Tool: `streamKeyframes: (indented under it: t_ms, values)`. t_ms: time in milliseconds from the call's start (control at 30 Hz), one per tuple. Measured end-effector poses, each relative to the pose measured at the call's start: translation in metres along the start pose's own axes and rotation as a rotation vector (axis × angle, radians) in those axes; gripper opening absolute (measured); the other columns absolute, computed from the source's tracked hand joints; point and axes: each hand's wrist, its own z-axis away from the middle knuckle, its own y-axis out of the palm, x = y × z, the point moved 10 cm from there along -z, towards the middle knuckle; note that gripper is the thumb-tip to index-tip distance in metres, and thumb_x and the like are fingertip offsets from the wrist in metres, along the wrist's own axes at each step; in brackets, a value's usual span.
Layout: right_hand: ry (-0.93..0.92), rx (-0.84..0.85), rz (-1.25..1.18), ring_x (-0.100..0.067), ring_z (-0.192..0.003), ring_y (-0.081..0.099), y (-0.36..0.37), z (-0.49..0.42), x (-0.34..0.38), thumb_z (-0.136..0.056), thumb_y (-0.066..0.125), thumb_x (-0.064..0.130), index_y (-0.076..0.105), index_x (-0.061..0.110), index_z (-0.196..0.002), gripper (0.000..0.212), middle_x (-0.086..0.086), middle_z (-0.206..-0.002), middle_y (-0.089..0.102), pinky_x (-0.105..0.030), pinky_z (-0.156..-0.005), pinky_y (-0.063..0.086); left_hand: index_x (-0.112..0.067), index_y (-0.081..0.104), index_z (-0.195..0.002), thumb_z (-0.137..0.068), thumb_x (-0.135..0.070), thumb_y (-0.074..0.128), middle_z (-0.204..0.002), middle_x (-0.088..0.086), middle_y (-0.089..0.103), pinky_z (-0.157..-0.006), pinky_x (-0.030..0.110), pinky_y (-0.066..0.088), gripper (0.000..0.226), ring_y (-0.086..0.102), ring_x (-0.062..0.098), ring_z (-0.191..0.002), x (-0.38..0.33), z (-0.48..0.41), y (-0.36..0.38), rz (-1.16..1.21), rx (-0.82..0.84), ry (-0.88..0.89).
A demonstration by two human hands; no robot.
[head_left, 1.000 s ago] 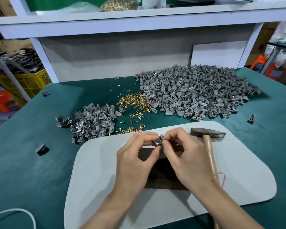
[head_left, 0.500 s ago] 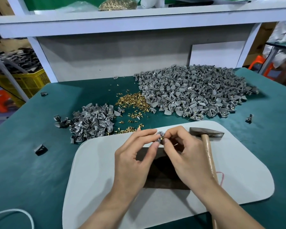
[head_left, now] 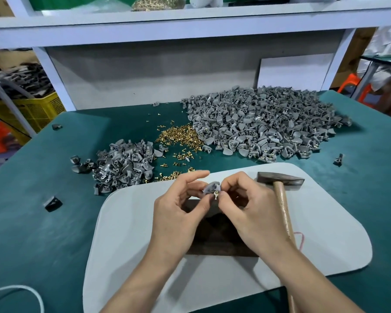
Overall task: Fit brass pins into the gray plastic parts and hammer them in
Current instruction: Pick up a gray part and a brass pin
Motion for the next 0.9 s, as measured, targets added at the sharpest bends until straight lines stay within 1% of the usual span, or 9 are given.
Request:
streamKeyframes:
  t_ms: [100, 333, 433, 500, 567, 633, 700, 800, 900]
  values:
    - [-0.004, -0.005, 0.015, -0.007, -0.063, 0.058, -0.001, 0.000, 0.001, -0.076, 0.067, 0.005, 0.059, 0.020, -0.071, 0.018, 0.010, -0.068, 0.062, -0.009, -0.056, 0.040, -0.024, 0.069, -0.093, -0.080, 0.005, 0.069, -0.087, -0.007, 0.072, -0.076, 0.018, 0.051, 0.032, 0.068, 0.011, -0.084, -0.004, 0.000, 0.004, -0.007, 0.023, 0.010]
    - [-0.004, -0.036, 0.000, -0.013, -0.060, 0.057, -0.005, -0.002, 0.000, -0.078, 0.066, 0.002, 0.058, 0.021, -0.072, 0.022, 0.005, -0.067, 0.062, -0.025, -0.059, 0.046, -0.016, 0.068, -0.085, -0.084, 0.000, 0.065, -0.085, -0.009, 0.071, -0.076, 0.011, 0.047, 0.017, 0.067, 0.005, -0.083, -0.009, 0.000, 0.004, -0.003, 0.045, 0.019]
    - [-0.001, -0.028, -0.008, -0.013, -0.061, 0.058, -0.003, -0.002, -0.001, -0.078, 0.063, 0.012, 0.057, 0.023, -0.072, 0.014, 0.006, -0.069, 0.062, -0.028, -0.060, 0.047, -0.012, 0.066, -0.087, -0.081, 0.001, 0.067, -0.084, -0.007, 0.071, -0.075, 0.012, 0.048, 0.013, 0.066, 0.004, -0.080, -0.007, 0.000, 0.007, 0.063, 0.068, -0.009]
    - [0.003, -0.007, -0.030, -0.012, -0.062, 0.060, 0.000, -0.002, -0.002, -0.078, 0.060, 0.018, 0.058, 0.024, -0.073, 0.008, 0.007, -0.071, 0.063, -0.028, -0.060, 0.049, -0.012, 0.065, -0.093, -0.078, -0.006, 0.069, -0.084, -0.005, 0.071, -0.073, 0.012, 0.049, 0.017, 0.066, 0.004, -0.078, -0.004, -0.001, 0.005, 0.115, 0.052, -0.044]
    - [-0.002, 0.025, -0.079, -0.010, -0.063, 0.063, 0.004, -0.002, -0.002, -0.082, 0.061, 0.015, 0.059, 0.023, -0.076, 0.010, 0.009, -0.071, 0.065, -0.027, -0.062, 0.052, -0.014, 0.065, -0.102, -0.075, -0.015, 0.067, -0.085, -0.001, 0.072, -0.071, 0.013, 0.050, 0.027, 0.067, 0.007, -0.075, -0.001, -0.002, 0.004, 0.189, 0.048, -0.096]
    - [-0.004, 0.056, -0.128, -0.008, -0.069, 0.067, 0.006, -0.001, -0.002, -0.087, 0.062, 0.009, 0.060, 0.022, -0.081, 0.015, 0.011, -0.074, 0.067, -0.027, -0.066, 0.054, -0.016, 0.065, -0.108, -0.076, -0.016, 0.064, -0.083, -0.001, 0.072, -0.072, 0.013, 0.050, 0.032, 0.067, 0.006, -0.075, 0.001, -0.004, 0.004, 0.216, 0.070, -0.118]
    - [-0.005, 0.071, -0.147, -0.008, -0.071, 0.068, 0.007, -0.001, -0.003, -0.088, 0.060, 0.010, 0.059, 0.022, -0.083, 0.013, 0.011, -0.075, 0.068, -0.028, -0.067, 0.055, -0.019, 0.066, -0.110, -0.077, -0.017, 0.064, -0.083, -0.001, 0.073, -0.077, 0.013, 0.048, 0.034, 0.067, 0.005, -0.079, 0.001, -0.005, 0.005, 0.201, 0.089, -0.126]
    - [-0.018, 0.062, -0.128, -0.006, -0.069, 0.067, 0.007, -0.001, -0.002, -0.086, 0.059, 0.014, 0.058, 0.022, -0.080, 0.010, 0.014, -0.073, 0.067, -0.024, -0.065, 0.054, -0.020, 0.070, -0.103, -0.076, -0.015, 0.065, -0.089, 0.002, 0.074, -0.076, 0.013, 0.049, 0.027, 0.069, 0.007, -0.082, 0.003, -0.005, 0.005, 0.201, 0.084, -0.144]
    - [-0.007, 0.069, -0.157, -0.002, -0.064, 0.064, 0.007, -0.001, -0.003, -0.086, 0.059, 0.011, 0.058, 0.022, -0.079, 0.013, 0.016, -0.069, 0.064, -0.015, -0.061, 0.047, -0.014, 0.069, -0.096, -0.079, -0.002, 0.065, -0.082, 0.000, 0.074, -0.069, 0.011, 0.050, 0.021, 0.070, 0.007, -0.074, 0.005, -0.004, 0.007, 0.228, 0.094, -0.163]
